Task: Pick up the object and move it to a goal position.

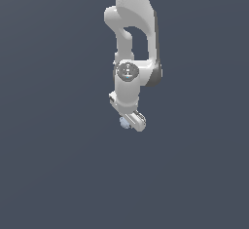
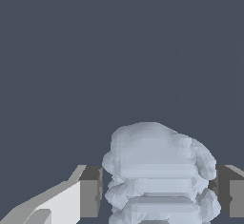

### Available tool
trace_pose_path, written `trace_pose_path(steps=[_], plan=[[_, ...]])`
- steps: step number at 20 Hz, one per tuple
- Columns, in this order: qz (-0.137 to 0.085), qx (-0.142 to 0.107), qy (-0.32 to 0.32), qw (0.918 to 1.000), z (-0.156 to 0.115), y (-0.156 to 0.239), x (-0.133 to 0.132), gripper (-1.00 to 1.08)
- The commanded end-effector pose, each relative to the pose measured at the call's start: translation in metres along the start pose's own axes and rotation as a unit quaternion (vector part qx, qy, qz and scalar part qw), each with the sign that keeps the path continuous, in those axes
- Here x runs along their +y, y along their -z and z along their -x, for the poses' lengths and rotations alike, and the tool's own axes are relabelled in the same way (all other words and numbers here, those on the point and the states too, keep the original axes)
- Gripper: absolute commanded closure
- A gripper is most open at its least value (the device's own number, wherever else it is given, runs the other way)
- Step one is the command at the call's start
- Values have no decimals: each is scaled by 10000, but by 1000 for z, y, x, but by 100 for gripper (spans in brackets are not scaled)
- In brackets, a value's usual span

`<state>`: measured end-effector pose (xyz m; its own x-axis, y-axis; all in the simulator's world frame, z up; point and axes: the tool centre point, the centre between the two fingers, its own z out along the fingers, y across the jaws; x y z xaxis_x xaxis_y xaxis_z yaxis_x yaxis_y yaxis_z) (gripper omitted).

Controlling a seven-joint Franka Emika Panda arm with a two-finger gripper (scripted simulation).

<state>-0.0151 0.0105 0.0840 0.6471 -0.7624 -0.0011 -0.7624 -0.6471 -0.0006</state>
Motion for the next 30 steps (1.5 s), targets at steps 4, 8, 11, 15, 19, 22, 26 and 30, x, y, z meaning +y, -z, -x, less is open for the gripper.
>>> trace_pose_path(steps=[4,8,11,15,19,22,26,30], plan=[[-6,-1,-8,10000,-32,47,36,108],[-7,-3,-9,10000,-58,83,64,108],[-7,-3,-9,10000,-76,111,85,108],[-5,-2,-10,10000,-102,146,112,108],[-2,0,-9,10000,-124,177,133,108],[0,2,-7,10000,-136,194,145,108],[2,4,-5,10000,-148,208,155,108],[2,4,-5,10000,-153,214,158,108]])
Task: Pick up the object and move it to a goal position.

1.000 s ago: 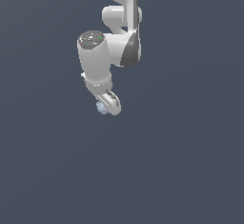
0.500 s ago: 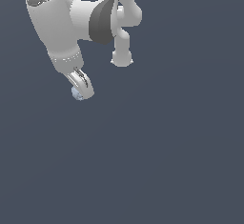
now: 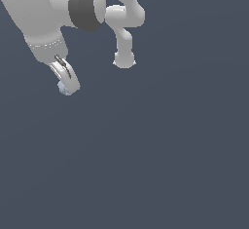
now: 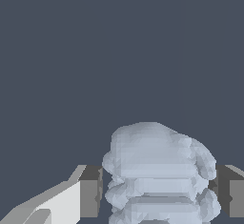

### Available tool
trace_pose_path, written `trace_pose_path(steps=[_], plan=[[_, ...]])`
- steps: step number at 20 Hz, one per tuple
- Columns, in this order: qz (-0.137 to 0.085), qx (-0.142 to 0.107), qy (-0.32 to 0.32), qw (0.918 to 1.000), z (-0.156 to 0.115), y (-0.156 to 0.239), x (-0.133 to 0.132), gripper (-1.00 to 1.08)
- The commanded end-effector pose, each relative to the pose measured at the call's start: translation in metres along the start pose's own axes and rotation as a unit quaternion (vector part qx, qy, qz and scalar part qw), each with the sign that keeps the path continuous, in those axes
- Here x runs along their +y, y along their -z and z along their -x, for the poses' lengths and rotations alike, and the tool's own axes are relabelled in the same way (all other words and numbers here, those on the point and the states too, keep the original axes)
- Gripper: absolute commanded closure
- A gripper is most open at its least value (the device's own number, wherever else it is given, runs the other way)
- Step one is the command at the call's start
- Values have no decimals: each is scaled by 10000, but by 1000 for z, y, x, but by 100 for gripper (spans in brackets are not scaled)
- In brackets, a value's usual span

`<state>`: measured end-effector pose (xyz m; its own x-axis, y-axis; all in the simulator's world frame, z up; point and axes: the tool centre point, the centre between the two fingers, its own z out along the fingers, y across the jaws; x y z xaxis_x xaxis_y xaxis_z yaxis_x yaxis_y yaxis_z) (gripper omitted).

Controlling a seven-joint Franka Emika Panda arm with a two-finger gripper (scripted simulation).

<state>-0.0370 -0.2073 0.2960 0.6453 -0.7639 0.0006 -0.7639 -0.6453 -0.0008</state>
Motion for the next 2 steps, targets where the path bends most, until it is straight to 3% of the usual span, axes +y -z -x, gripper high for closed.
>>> trace_pose_path(steps=[1,2], plan=[[3,-4,7,10000,-2,2,1,108],[3,-4,7,10000,-2,2,1,108]])
